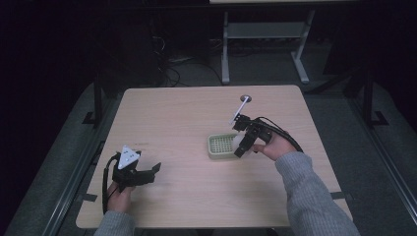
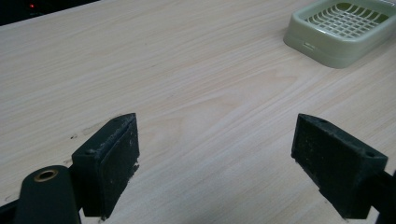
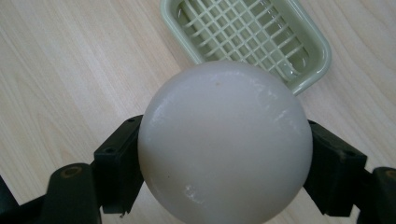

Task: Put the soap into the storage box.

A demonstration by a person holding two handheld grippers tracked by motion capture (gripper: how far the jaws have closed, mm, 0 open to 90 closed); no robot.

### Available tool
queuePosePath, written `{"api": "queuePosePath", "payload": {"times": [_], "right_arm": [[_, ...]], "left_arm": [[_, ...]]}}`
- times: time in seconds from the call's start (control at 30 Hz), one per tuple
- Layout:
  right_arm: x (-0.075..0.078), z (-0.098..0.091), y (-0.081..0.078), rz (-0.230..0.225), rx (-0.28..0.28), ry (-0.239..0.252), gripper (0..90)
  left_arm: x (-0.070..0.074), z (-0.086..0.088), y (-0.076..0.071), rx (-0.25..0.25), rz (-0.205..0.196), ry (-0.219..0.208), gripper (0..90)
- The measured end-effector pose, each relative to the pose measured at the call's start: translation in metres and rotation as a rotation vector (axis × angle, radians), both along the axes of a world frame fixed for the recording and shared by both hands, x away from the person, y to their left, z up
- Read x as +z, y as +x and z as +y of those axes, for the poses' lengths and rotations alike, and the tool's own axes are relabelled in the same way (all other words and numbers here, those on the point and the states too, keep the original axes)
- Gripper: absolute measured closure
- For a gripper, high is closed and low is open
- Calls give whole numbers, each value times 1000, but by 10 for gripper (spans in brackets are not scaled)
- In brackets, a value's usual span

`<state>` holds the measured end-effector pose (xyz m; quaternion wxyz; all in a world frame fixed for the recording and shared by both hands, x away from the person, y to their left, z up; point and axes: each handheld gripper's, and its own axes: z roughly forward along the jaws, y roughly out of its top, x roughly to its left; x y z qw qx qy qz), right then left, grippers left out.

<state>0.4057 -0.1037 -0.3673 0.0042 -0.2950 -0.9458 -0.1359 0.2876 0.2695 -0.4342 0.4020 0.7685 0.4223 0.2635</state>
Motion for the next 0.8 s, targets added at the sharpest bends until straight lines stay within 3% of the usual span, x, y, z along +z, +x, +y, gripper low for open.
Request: {"api": "queuePosePath", "payload": {"times": [0.8], "right_arm": [[3, 16, 15, 1, 7, -11, 233]], "left_arm": [[0, -1, 0, 4, -3, 0, 149]]}}
